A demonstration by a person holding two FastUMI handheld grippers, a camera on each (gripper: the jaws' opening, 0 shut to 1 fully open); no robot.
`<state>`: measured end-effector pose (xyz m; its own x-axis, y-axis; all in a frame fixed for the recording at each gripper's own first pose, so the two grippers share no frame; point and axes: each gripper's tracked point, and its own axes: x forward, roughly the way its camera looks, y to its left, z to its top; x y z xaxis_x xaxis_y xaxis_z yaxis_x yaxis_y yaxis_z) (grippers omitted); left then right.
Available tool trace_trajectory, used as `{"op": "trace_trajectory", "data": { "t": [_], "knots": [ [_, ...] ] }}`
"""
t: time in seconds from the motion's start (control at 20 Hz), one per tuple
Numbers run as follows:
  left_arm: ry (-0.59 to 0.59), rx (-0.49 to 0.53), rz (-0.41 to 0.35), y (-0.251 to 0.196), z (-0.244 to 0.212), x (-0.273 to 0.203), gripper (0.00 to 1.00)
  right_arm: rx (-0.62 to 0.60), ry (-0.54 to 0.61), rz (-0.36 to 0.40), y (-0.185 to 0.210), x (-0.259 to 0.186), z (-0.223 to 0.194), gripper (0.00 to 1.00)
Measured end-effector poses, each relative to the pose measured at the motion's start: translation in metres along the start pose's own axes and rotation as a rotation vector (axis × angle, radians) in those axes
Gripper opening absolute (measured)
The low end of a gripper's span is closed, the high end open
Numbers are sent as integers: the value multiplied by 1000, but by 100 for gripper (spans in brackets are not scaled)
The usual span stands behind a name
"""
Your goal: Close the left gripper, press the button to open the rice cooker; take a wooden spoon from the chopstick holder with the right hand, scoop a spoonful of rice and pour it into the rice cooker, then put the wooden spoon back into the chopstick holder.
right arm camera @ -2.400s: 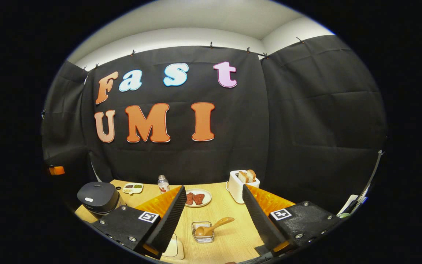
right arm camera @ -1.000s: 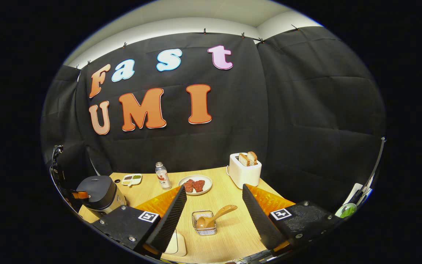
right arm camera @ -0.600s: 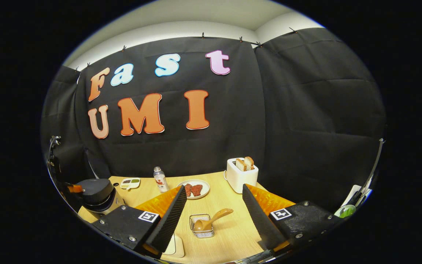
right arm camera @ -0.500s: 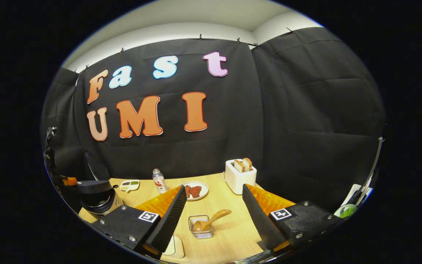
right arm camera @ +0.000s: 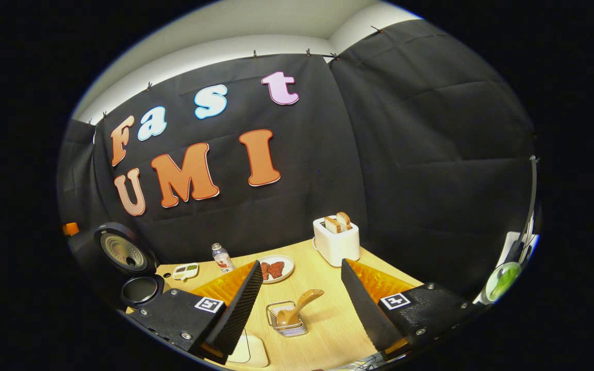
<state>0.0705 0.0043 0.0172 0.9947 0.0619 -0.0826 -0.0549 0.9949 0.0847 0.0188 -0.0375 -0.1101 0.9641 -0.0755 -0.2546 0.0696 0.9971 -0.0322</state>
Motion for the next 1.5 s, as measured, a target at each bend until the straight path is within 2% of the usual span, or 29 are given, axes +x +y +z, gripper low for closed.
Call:
{"op": "trace_trajectory", "data": {
  "t": [0.15, 0.35, 0.4, 0.45, 0.65, 0.95, 1.1, 1.3, 1.35, 1.4, 1.45, 1.5],
  "knots": [
    [-18, 11, 45, 20, 6, -16, 5, 40, 44, 20, 0, 22, -33, 95],
    [-63, 26, 80, 41, 16, -34, 13, 111, 118, 9, -5, 53, -73, 94],
    [-62, 32, 94, 46, 15, -38, 25, 116, 132, 2, -7, 60, -82, 95],
    [-64, 37, 105, 51, 16, -44, 24, 117, 146, -2, -8, 65, -90, 95],
    [-76, 14, 137, 67, 17, -53, 69, 127, 197, -24, -13, 86, -116, 92],
    [-55, 15, 187, 87, 7, -57, 96, 279, 222, -29, -14, 106, -135, 78],
    [-39, 17, 192, 88, 1, -54, 96, 379, 225, -22, -10, 112, -140, 72],
    [-27, 15, 169, 79, -2, -45, 96, 453, 200, -17, -8, 109, -141, 63],
    [-28, 23, 168, 78, -2, -44, 96, 463, 200, -6, -6, 109, -140, 55],
    [-31, 32, 169, 78, -1, -42, 96, 471, 202, 5, -3, 110, -142, 52],
    [-33, 40, 170, 79, -1, -41, 96, 480, 201, 19, -1, 111, -141, 39],
    [-32, 43, 170, 78, -1, -41, 96, 493, 204, 24, 0, 111, -141, 41]
  ]
}}
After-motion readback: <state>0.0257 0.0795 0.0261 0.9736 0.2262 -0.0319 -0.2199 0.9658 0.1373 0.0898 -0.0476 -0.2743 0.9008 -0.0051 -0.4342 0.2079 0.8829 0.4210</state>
